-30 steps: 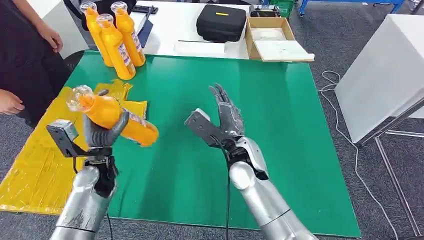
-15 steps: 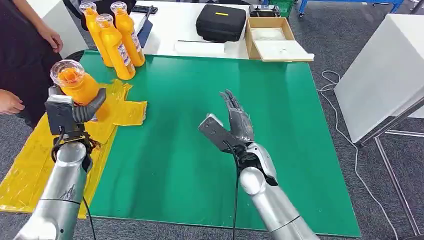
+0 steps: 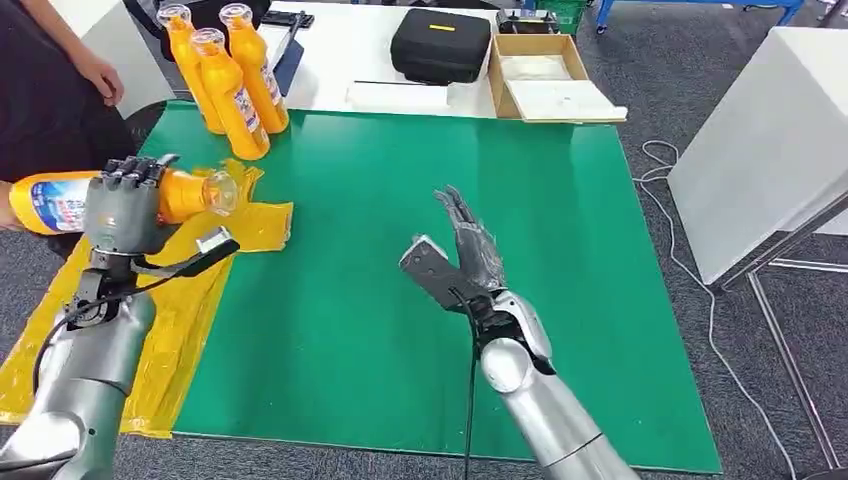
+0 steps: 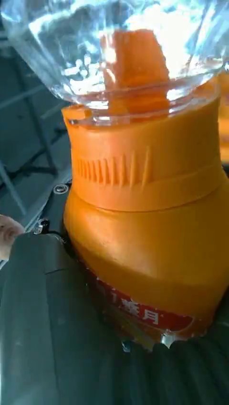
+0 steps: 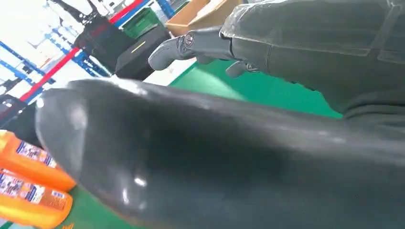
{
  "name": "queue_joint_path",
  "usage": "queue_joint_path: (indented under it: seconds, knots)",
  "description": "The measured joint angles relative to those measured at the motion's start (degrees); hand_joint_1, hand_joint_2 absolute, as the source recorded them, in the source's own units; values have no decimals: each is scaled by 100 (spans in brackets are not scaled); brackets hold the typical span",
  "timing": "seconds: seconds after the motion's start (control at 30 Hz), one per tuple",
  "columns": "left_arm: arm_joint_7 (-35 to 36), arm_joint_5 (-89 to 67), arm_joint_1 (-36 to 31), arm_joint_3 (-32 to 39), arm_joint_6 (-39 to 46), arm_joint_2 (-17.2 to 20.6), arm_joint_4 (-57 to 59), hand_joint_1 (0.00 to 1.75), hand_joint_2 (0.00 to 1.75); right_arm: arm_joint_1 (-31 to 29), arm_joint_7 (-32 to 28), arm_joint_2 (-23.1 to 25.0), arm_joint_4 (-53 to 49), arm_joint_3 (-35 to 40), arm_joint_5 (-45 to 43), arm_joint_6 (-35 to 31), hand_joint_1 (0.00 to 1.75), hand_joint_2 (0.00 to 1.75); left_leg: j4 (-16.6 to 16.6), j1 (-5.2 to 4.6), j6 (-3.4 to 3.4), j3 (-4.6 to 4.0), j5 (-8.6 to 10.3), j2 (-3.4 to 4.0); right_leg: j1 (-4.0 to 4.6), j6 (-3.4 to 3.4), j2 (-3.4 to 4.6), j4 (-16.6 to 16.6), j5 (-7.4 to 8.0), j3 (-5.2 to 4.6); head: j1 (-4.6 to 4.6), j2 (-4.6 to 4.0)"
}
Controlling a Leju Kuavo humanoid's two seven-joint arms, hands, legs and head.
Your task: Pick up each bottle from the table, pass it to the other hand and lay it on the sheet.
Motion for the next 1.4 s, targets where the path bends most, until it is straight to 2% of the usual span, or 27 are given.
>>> queue_joint_path:
  seconds: [0.37, 0.77, 0.8, 0.83, 0.87, 1.17, 1.4]
  knots:
    - [891, -84, 564, -409, 7, -99, 341, 175, 175, -242, -236, -55, 371, 229, -155, 41, 0, 0, 0, 0, 1, -3, -1, -2, -1, 0, -1, 0, 0, 1, -2, 0]
    - [916, -163, 853, -697, 13, -169, 593, 175, 175, -442, -346, -53, 772, 398, -265, 46, 0, 0, 0, 2, 1, -3, -1, -3, 0, 0, -2, 0, -1, -1, 0, 0]
    - [968, -211, 855, -734, 13, -188, 656, 166, 175, -465, -369, -50, 804, 409, -267, 46, 0, 0, 0, 2, 1, -3, -1, -3, 0, 0, -2, 0, -1, -1, -2, 0]
    - [1036, -239, 856, -782, 13, -217, 717, 12, 175, -485, -391, -48, 835, 417, -269, 46, 0, 0, -1, 2, 1, -4, -1, -3, 0, 0, -2, 0, 0, 1, 0, 0]
    - [1102, -228, 861, -848, 13, -239, 772, 0, 0, -506, -405, -39, 868, 426, -276, 46, 0, 0, -1, 2, 1, -4, -1, -4, 0, 0, -2, 0, 0, 1, 2, 0]
    - [1666, -261, 751, -1585, 17, -409, 1579, 0, 0, -605, -402, 17, 1056, 542, -267, 74, 0, 0, 0, -1, 1, -2, -1, -9, 0, 1, -4, -1, 0, 4, 0, 0]
    - [1336, 49, 620, -1744, 20, -498, 1963, 0, 0, -675, -376, 72, 1156, 551, -193, 124, 0, 0, 0, 1, 2, 3, 1, -10, 0, 0, -7, -1, 1, 6, -2, 0]
